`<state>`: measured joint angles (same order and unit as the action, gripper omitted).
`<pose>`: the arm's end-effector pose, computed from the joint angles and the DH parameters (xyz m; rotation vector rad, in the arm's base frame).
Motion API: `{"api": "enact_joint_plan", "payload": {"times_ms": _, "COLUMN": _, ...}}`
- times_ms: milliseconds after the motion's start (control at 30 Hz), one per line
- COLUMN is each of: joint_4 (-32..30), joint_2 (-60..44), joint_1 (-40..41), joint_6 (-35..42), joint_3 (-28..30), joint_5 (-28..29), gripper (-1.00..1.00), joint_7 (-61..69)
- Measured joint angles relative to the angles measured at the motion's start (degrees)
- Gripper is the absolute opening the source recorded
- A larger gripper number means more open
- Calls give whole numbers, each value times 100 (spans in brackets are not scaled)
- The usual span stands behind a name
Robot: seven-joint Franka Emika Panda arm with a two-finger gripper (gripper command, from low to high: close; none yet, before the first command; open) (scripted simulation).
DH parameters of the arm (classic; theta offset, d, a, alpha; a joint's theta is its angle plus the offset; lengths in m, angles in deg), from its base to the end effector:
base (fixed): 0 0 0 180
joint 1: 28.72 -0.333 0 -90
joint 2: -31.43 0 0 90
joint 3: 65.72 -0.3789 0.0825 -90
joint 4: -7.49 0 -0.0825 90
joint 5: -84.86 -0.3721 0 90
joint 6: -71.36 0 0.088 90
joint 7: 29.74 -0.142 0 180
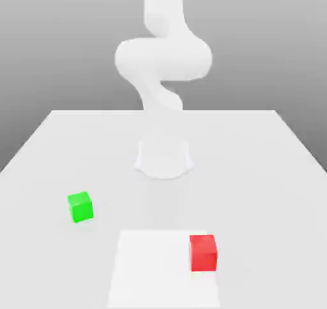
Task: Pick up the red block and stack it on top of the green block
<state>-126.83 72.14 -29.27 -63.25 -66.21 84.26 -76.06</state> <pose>0.3515 0.0080 0.6835 -2.4920 1.0460 -0.9233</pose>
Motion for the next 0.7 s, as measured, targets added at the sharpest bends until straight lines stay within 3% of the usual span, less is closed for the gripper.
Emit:
{"api": "enact_joint_plan", "payload": {"times_ms": 400, "joint_4": -1246, "joint_2": -2535, "joint_1": -243, "joint_6": -1396, "joint_3": -371, "joint_5": -151, "gripper": 0, "joint_7": -346}}
{"api": "enact_joint_plan", "payload": {"times_ms": 700, "joint_4": -2075, "joint_2": -4410, "joint_1": -431, "joint_6": -2467, "joint_3": -566, "joint_5": 163, "gripper": 0, "joint_7": -879}}
